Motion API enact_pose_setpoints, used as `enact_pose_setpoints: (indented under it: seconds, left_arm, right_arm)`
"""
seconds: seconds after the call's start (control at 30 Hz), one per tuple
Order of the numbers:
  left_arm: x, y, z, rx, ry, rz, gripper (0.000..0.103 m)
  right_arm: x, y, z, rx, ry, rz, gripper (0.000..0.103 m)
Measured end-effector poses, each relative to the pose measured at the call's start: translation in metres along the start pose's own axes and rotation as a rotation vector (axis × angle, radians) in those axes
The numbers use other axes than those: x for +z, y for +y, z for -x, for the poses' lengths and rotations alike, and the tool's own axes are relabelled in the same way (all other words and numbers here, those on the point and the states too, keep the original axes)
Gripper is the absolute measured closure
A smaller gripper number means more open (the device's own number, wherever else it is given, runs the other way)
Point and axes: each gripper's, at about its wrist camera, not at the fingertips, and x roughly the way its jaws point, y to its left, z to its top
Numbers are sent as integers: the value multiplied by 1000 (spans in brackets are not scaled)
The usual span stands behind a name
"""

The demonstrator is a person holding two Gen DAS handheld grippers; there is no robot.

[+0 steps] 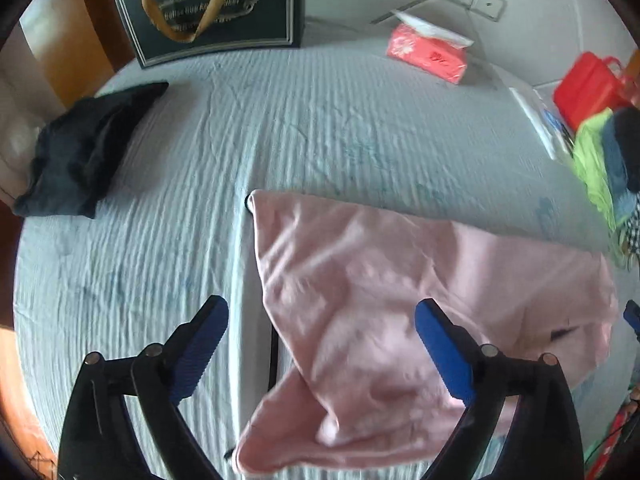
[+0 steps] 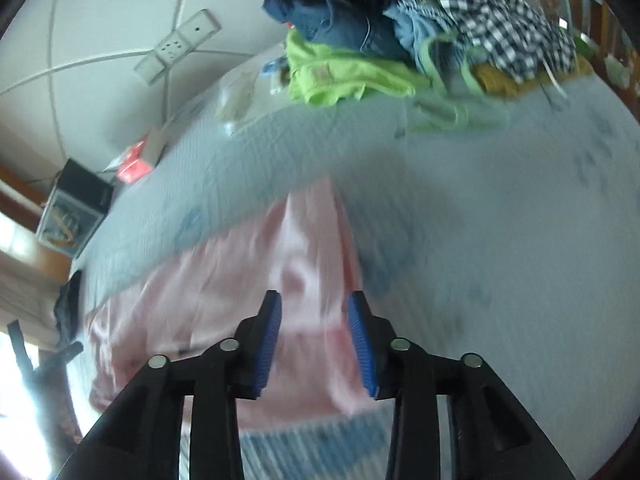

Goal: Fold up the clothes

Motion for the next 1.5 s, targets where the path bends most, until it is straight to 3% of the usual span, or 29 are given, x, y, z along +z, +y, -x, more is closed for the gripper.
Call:
enact_pose_setpoints:
  seconds: [0.27, 0.3, 0.37, 0.43, 0.47, 0.53, 0.6, 0.7, 0.97, 1.13, 1.27, 1.5]
  left_arm:
    - [18, -6, -44, 20, 66, 31, 11]
    - [19, -6, -46, 29, 62, 34, 19]
    - [21, -5, -51, 46, 52, 40, 19]
    - [21, -3, -52, 77, 32, 48, 19]
    - [21, -2, -51, 104, 23, 55, 19]
    - [19, 2, -47, 149, 7, 70, 19]
    - [11, 9, -36, 78, 27, 84, 19]
    - [-6, 14, -12, 24, 24, 75, 16]
    - [-49, 13, 13, 12, 65, 37, 13]
    - [-71, 21, 1, 27, 107, 56, 13]
    - [-86, 26, -9, 44, 139, 60, 13]
    - [-107, 35, 7, 51, 125, 96, 13]
  right_arm:
    - [46, 6, -52, -80, 108, 54, 64]
    - [47, 11, -59, -75, 128, 84, 70]
    - [46, 26, -71, -107, 162, 184, 99]
    - [49, 32, -77, -234, 136, 261, 100]
    - [54, 25, -76, -272, 109, 230, 100]
    - [63, 2, -69, -265, 64, 93, 90]
    - [63, -12, -57, -215, 35, 1, 75]
    - [47, -13, -29, -134, 2, -24, 74]
    - [-23, -40, 14, -51, 20, -165, 73]
    - [-51, -50, 11, -40, 52, -216, 69]
    - [-62, -41, 9, -40, 57, -178, 61]
    - [-67, -31, -8, -136, 75, -122, 60]
